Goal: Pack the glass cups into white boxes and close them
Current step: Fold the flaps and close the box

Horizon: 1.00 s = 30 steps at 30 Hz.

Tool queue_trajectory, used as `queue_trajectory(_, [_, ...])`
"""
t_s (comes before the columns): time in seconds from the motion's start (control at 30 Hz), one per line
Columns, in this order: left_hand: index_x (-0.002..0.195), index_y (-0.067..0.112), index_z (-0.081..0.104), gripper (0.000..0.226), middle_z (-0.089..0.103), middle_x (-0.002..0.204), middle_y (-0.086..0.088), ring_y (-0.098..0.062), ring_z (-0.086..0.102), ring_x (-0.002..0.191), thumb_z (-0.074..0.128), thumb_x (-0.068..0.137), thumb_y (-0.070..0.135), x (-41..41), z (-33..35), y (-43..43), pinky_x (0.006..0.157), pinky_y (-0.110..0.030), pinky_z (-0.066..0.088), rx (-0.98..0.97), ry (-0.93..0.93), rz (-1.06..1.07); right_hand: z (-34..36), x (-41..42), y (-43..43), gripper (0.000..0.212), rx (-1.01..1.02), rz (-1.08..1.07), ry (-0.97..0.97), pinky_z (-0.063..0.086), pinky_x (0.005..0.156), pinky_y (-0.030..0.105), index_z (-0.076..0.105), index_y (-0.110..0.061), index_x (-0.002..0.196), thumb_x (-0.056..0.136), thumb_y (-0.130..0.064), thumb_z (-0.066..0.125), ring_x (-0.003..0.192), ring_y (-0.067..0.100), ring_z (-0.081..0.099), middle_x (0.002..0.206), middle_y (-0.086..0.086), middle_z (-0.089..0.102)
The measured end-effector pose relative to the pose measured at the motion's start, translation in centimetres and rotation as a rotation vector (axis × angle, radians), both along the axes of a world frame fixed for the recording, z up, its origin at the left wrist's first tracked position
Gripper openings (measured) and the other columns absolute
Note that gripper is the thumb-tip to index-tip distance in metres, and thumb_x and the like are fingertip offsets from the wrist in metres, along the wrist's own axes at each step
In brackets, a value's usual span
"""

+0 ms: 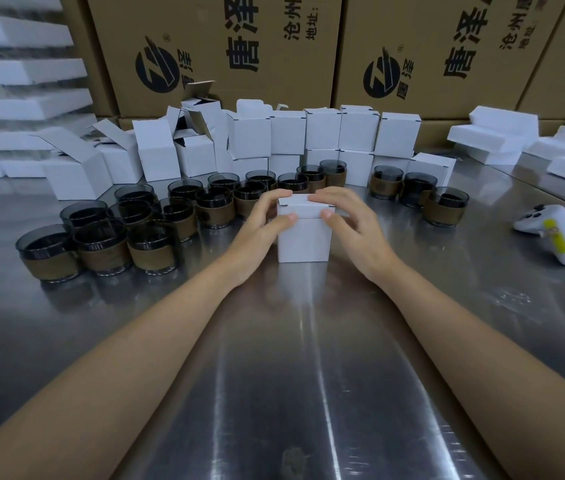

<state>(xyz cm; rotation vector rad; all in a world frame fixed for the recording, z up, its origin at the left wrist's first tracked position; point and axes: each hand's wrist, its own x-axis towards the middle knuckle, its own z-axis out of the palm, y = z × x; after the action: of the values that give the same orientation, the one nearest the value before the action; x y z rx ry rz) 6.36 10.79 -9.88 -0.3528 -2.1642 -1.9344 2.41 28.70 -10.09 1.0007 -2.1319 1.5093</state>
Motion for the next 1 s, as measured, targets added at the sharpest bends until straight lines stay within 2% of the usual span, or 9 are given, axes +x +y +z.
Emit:
queue_trajectory(0.1, [0.110,0.037,0.056,0.013,0.059,0.104,0.021,0.006,0.057,0.095,0.051,0.099,0.031,-0.1,0.1,-0.1,0.089,-0.022,0.045,-0.001,-0.035,0.052,0.4,0.2,-0.1,0.022,-0.066,0.010,-0.069,0.039,0.087,0.006,0.067,-0.023,0.110,0.099,-0.013,0.051,0.114,-0.001,0.052,0.122,0.007,0.058])
queue_trajectory(0.2, [0.105,0.035,0.054,0.016,0.058,0.103,0.012,-0.006,0.055,0.098,0.052,0.097,0.022,-0.2,0.1,0.0,0.088,-0.027,0.043,-0.005,-0.067,0.053,0.7,0.4,-0.3,0.025,-0.070,0.034,-0.167,0.037,0.088,0.006,0.069,-0.021,0.103,0.096,-0.004,0.053,0.113,0.002,0.051,0.122,0.007,0.055])
queue_trajectory(0.37, [0.097,0.032,0.051,0.030,0.054,0.101,0.009,-0.008,0.052,0.090,0.047,0.068,0.028,0.4,1.3,1.2,0.072,-0.024,0.038,0.092,-0.161,0.036,1.6,1.0,-2.0,0.016,-0.251,0.056,-0.498,0.035,0.101,0.025,0.066,-0.018,0.074,0.069,-0.016,0.051,0.114,0.008,0.044,0.123,-0.001,0.041])
queue_trajectory(0.43, [0.099,0.032,0.050,0.029,0.053,0.104,0.005,-0.010,0.050,0.091,0.046,0.070,0.027,0.5,1.4,1.6,0.073,-0.024,0.038,0.107,-0.162,0.047,1.6,1.3,-2.2,0.016,-0.224,0.048,-0.479,0.034,0.101,0.023,0.064,-0.021,0.076,0.069,-0.018,0.050,0.114,0.003,0.043,0.129,0.000,0.038])
queue_trajectory(0.53, [0.111,0.030,0.050,0.028,0.055,0.110,0.003,-0.012,0.052,0.095,0.045,0.087,0.018,0.5,0.9,1.7,0.075,-0.024,0.041,0.160,-0.150,0.082,1.1,0.9,-0.9,0.018,-0.081,0.071,-0.429,0.039,0.098,0.016,0.061,-0.028,0.093,0.092,-0.012,0.054,0.108,-0.012,0.046,0.138,0.000,0.035])
queue_trajectory(0.6, [0.119,0.030,0.048,0.041,0.055,0.114,0.004,-0.013,0.054,0.100,0.048,0.078,0.025,0.4,0.7,1.6,0.080,-0.026,0.042,0.204,-0.149,0.099,0.8,0.6,0.6,0.022,0.039,0.096,-0.418,0.042,0.096,0.014,0.057,-0.033,0.110,0.095,-0.017,0.059,0.113,-0.008,0.051,0.139,-0.003,0.040])
queue_trajectory(0.7, [0.127,0.030,0.044,0.057,0.056,0.123,0.004,-0.014,0.055,0.109,0.052,0.070,0.030,0.3,0.4,1.5,0.089,-0.027,0.044,0.240,-0.145,0.134,0.7,0.3,1.5,0.039,0.123,0.090,-0.336,0.042,0.103,0.024,0.056,-0.031,0.121,0.088,-0.015,0.070,0.119,0.003,0.054,0.126,-0.011,0.058])
queue_trajectory(0.9, [0.124,0.032,0.044,0.025,0.053,0.131,0.003,-0.013,0.048,0.124,0.046,0.099,0.030,-1.3,-0.7,1.1,0.111,-0.039,0.036,0.196,-0.181,0.264,2.9,-1.6,3.8,0.037,-0.196,-0.079,-0.249,0.053,0.093,0.038,0.060,-0.025,0.120,0.087,-0.010,0.070,0.116,0.023,0.059,0.127,0.006,0.062])
queue_trajectory(1.0, [0.116,0.026,0.055,0.018,0.059,0.122,0.002,-0.010,0.054,0.112,0.047,0.099,0.026,-1.9,-1.2,1.1,0.098,-0.028,0.041,0.087,-0.171,0.349,4.7,-3.6,7.2,0.036,-0.358,-0.249,-0.183,0.055,0.089,0.038,0.056,-0.026,0.122,0.090,-0.015,0.067,0.119,0.022,0.057,0.131,0.007,0.058])
